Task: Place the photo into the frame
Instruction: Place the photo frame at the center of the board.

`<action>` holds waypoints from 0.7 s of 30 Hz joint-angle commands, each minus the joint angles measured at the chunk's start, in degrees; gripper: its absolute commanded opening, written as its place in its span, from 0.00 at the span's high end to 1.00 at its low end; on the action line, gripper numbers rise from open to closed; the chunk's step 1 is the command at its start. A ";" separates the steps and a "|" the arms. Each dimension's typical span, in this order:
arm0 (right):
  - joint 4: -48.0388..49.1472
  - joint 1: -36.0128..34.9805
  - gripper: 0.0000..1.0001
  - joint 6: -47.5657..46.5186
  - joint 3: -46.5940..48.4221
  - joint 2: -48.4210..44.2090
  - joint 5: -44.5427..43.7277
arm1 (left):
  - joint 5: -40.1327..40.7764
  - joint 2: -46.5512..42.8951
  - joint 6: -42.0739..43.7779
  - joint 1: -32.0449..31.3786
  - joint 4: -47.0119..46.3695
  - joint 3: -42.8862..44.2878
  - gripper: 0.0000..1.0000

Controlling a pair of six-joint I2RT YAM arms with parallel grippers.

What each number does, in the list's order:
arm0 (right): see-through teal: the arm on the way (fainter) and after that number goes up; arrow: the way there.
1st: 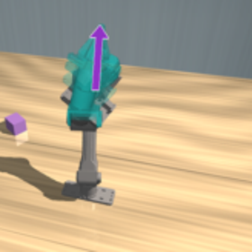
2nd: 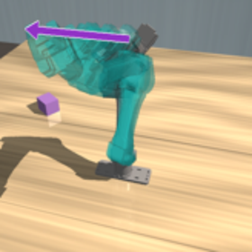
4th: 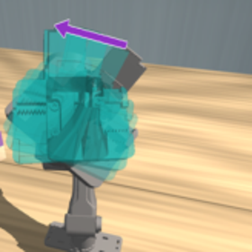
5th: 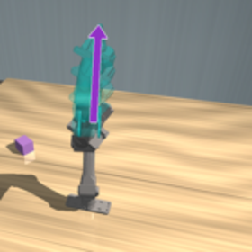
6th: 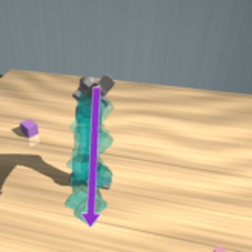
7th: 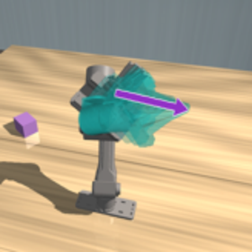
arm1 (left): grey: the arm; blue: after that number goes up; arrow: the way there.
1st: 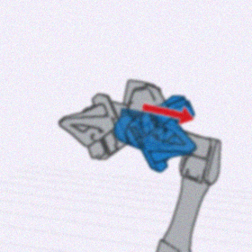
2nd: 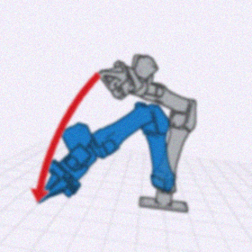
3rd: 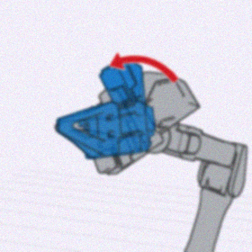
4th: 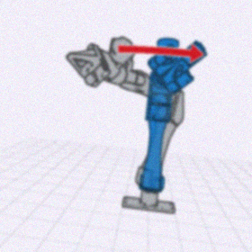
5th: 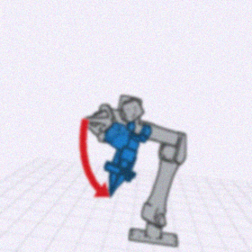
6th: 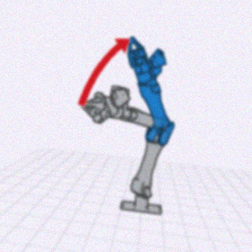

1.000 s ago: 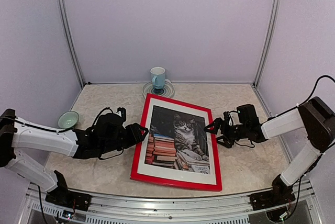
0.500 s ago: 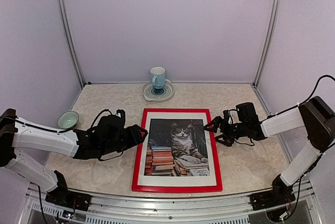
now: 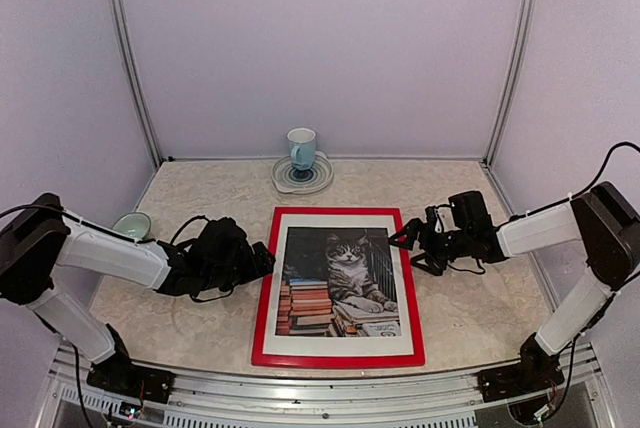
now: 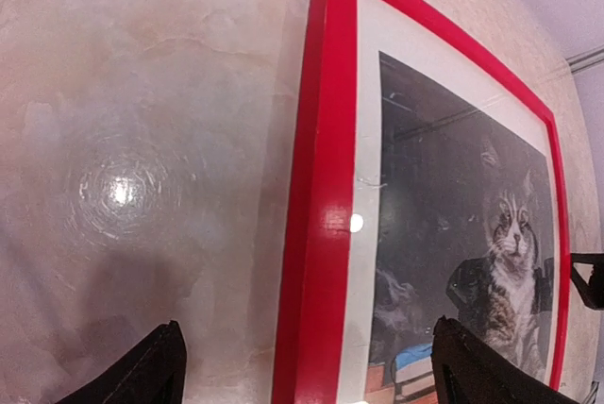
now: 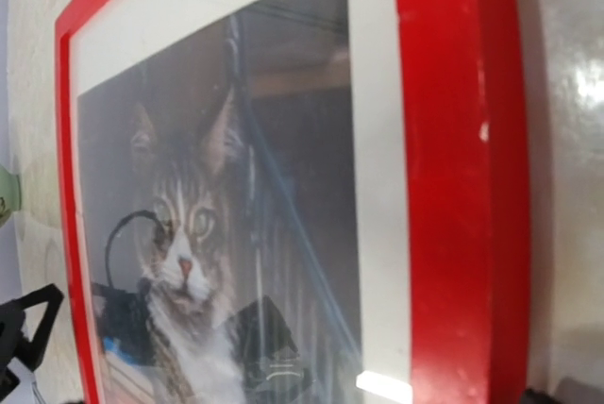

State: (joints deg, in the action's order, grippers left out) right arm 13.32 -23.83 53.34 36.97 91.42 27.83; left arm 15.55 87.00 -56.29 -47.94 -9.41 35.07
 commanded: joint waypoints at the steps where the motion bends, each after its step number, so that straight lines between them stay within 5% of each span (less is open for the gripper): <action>1: 0.56 -0.60 0.01 -0.50 -0.17 1.05 0.03 | -0.99 2.27 1.83 0.70 -1.16 1.26 0.06; 21: 1.04 -0.60 0.01 -1.36 2.80 4.62 0.75 | -9.02 13.42 4.16 3.42 -11.03 4.91 0.01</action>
State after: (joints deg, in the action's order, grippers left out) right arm 13.63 -23.83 52.75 38.00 93.97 28.27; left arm 9.67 97.56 -53.28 -44.95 -19.64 38.76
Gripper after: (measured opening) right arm 0.992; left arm 0.989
